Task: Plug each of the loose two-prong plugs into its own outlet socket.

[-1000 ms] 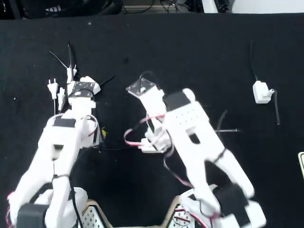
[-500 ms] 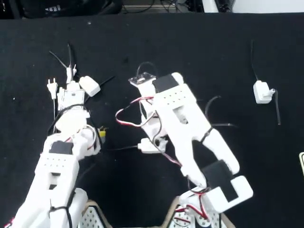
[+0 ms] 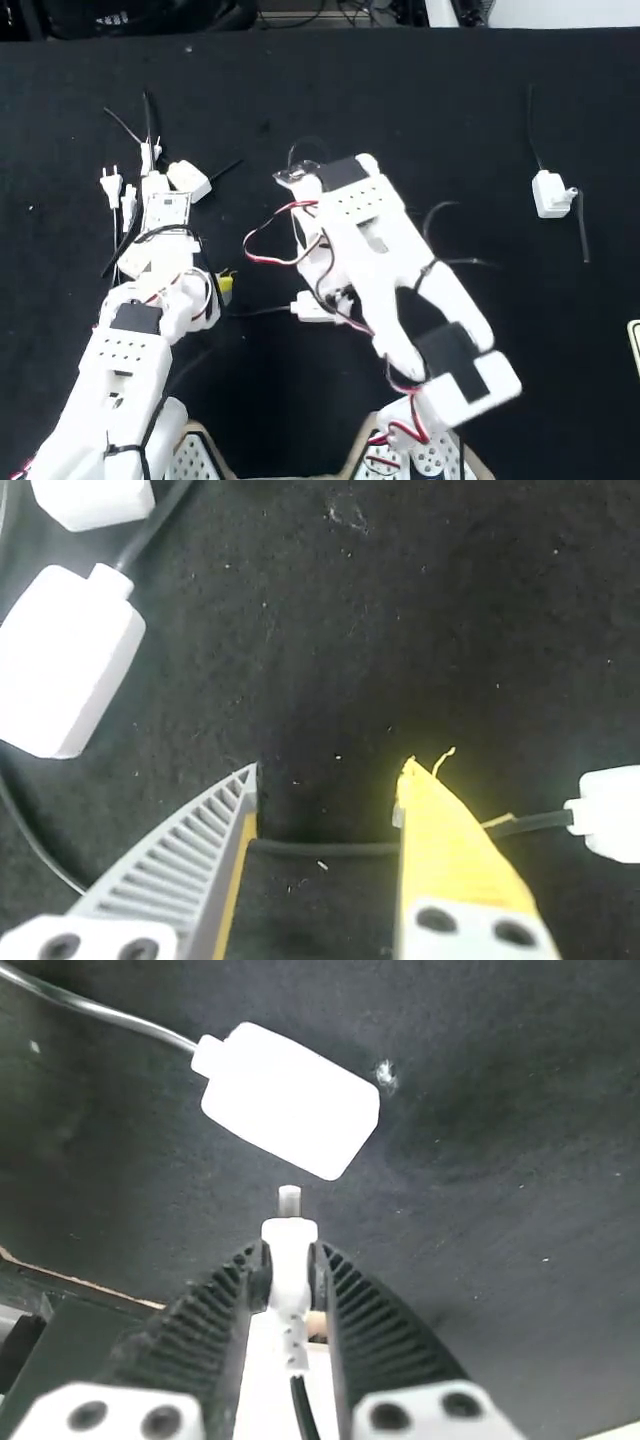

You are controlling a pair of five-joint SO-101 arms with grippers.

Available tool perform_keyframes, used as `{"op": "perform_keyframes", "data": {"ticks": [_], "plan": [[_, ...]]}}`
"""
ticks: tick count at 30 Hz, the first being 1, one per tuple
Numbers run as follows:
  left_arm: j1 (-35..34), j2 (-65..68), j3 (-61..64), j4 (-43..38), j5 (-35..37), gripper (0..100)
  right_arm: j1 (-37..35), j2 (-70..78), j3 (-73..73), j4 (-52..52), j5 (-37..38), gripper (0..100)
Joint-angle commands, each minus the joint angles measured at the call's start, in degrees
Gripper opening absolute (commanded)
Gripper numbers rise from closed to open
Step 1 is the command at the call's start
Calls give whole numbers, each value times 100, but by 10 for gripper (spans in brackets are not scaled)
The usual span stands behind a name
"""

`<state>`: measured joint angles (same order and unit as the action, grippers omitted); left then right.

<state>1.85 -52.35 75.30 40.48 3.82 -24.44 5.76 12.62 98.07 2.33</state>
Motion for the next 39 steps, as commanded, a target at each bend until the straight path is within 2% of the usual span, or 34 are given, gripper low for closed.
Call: {"op": "perform_keyframes", "data": {"ticks": [1, 7, 15, 23, 27, 30, 39], "plan": [[40, -158, -13, -79, 62, 223, 97, 242, -637, 105, -202, 10], [31, -158, -13, -79, 62, 223, 193, 523, -1174, 273, -396, 10], [57, -158, -13, -79, 62, 223, 730, 514, -848, 281, -413, 10], [57, -158, -13, -79, 62, 223, 695, 523, -901, 264, -466, 10], [40, -158, -13, -79, 62, 223, 695, 523, -884, 273, -1029, 11], [57, -158, -13, -79, 53, 223, 677, 523, -919, 246, -1187, 11], [22, -158, -13, -79, 53, 223, 167, 514, -901, 237, -1240, 10]]}}
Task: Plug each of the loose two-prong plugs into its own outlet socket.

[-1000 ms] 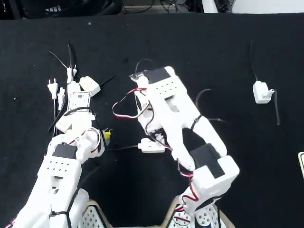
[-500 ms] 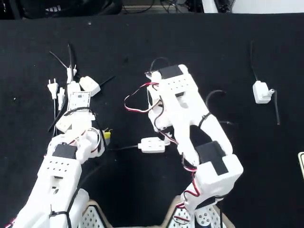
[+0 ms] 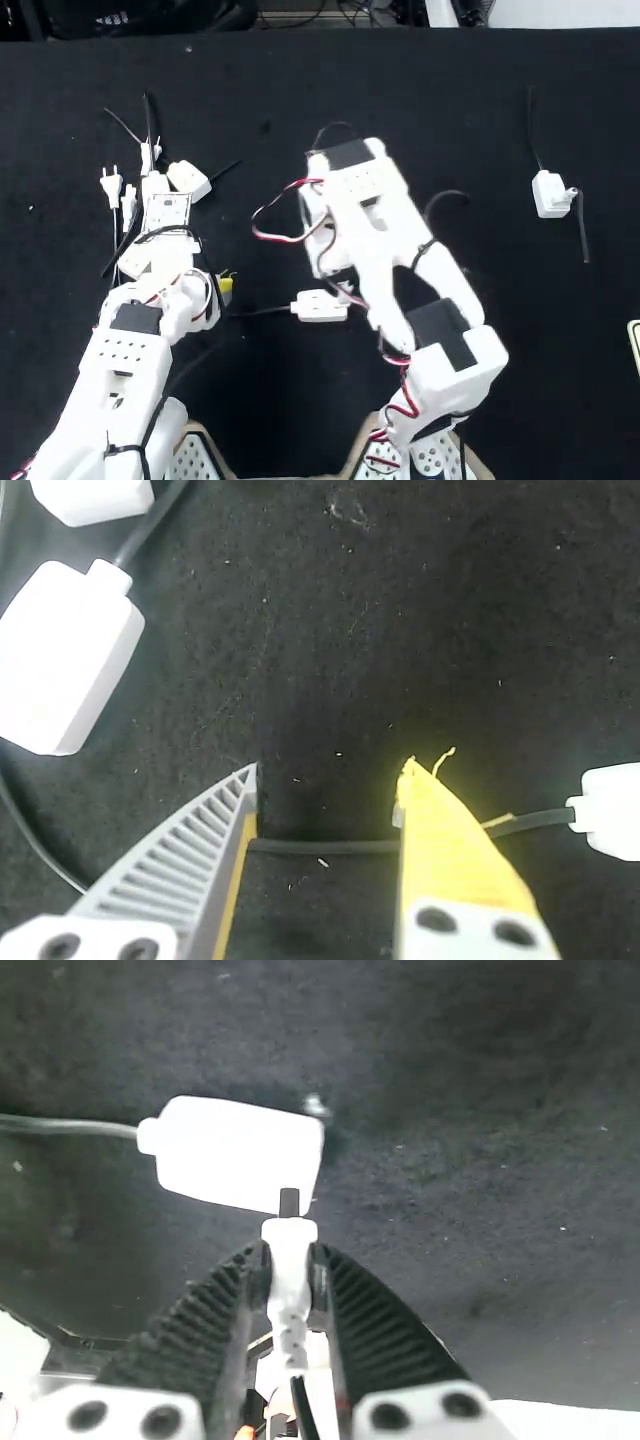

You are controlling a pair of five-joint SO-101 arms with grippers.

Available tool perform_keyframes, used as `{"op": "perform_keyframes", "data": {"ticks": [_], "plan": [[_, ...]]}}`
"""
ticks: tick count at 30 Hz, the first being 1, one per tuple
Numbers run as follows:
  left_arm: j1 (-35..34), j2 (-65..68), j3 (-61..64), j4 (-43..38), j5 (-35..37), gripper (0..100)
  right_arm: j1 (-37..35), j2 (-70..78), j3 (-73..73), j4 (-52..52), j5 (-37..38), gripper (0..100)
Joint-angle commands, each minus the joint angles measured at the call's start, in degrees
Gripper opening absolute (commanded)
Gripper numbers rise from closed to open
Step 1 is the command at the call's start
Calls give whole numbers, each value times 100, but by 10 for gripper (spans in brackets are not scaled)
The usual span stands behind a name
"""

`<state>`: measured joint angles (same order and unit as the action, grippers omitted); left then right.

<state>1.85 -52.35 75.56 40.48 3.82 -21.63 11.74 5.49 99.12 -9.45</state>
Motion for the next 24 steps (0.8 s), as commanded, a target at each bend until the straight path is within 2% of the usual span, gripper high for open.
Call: {"op": "perform_keyframes", "data": {"ticks": [1, 24], "plan": [[22, -158, -40, -79, 53, 223, -114, -84, -198, 132, -105, 10], [22, -158, -40, -79, 35, 223, -70, -31, 198, -281, -202, 10]]}}
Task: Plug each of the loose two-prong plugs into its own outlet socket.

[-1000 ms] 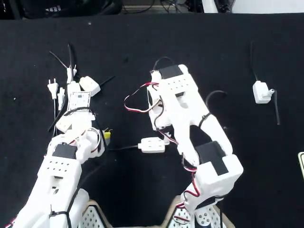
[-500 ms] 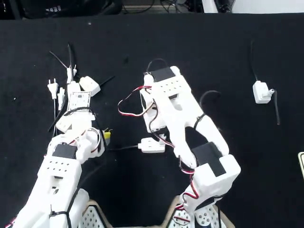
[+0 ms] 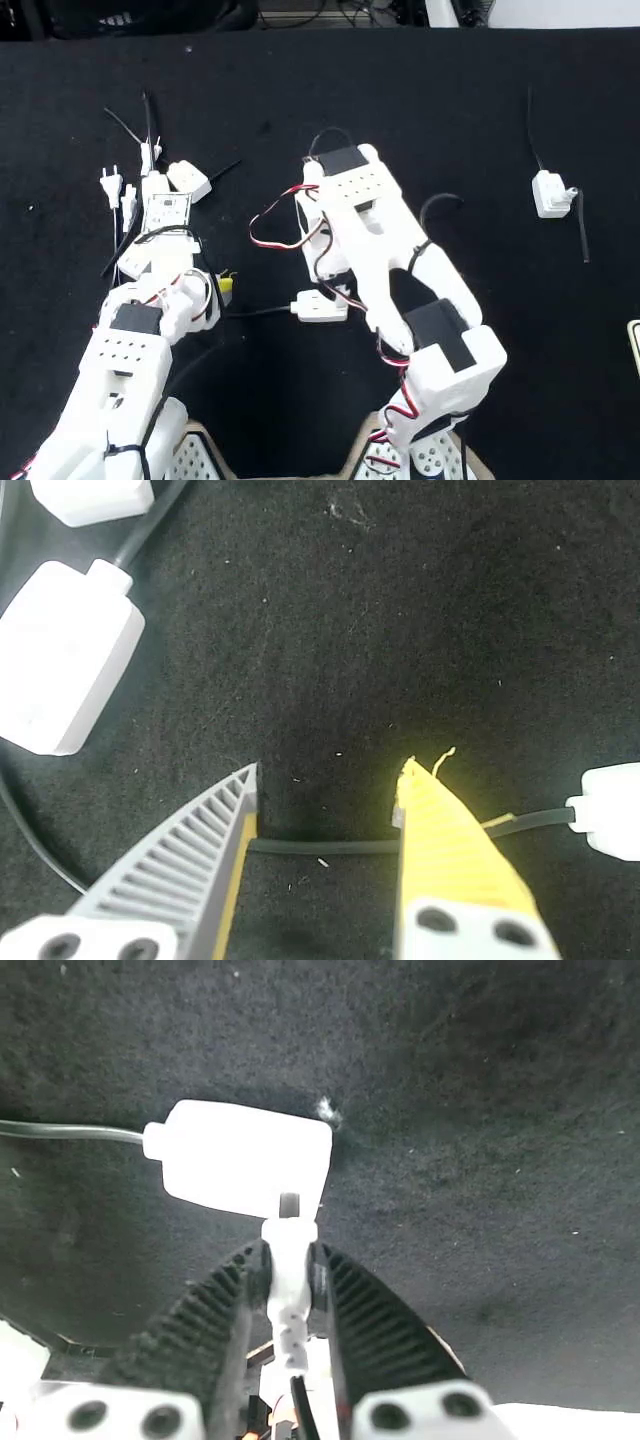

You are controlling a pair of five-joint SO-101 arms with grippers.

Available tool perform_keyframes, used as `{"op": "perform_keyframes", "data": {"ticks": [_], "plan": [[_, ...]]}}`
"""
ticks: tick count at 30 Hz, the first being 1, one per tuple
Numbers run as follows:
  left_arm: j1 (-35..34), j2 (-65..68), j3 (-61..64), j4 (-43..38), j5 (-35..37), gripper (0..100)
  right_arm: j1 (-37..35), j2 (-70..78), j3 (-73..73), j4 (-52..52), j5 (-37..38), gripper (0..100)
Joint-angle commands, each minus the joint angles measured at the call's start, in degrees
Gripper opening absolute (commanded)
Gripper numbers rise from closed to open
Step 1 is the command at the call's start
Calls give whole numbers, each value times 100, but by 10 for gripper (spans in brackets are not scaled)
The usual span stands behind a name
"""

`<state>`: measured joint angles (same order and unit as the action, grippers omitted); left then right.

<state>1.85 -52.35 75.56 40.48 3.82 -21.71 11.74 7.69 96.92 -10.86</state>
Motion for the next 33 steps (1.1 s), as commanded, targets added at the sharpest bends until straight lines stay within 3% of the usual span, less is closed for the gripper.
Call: {"op": "perform_keyframes", "data": {"ticks": [1, 33], "plan": [[22, -158, -40, -79, 35, 223, -62, -22, -31, -70, -62, 10], [13, -158, -40, -79, 35, 223, -62, 611, -110, -35, -18, 11]]}}
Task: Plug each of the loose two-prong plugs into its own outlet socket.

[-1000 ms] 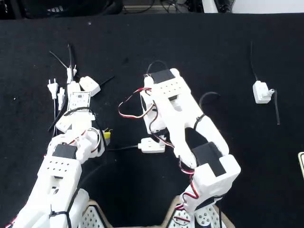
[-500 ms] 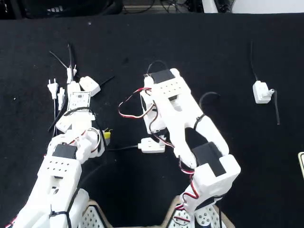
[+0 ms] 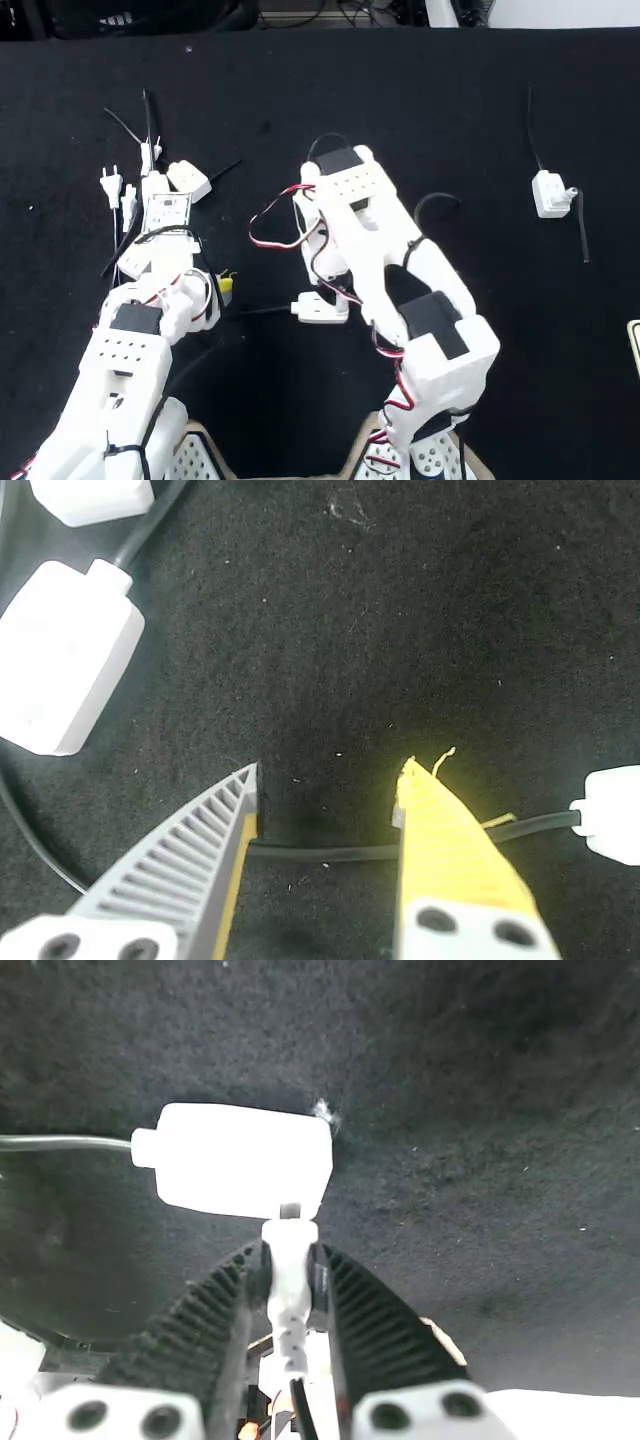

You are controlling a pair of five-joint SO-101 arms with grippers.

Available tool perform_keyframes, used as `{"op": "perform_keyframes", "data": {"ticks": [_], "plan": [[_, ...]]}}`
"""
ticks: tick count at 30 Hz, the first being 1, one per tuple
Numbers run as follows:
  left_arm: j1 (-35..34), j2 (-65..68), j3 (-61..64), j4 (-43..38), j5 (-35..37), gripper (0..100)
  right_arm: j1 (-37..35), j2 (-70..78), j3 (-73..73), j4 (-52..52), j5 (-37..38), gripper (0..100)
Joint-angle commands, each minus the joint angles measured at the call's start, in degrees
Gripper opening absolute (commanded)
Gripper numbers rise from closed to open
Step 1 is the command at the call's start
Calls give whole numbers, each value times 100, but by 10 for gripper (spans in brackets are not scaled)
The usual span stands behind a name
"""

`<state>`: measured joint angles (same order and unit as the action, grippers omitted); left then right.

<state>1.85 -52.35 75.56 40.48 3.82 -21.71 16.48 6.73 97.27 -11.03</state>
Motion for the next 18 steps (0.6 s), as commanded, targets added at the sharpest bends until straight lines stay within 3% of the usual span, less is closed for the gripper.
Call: {"op": "perform_keyframes", "data": {"ticks": [1, 18], "plan": [[13, -158, -40, -79, 35, 223, -62, 145, -31, -62, 0, 11], [13, -158, -40, -79, 35, 223, -53, 189, -400, -70, -360, 11]]}}
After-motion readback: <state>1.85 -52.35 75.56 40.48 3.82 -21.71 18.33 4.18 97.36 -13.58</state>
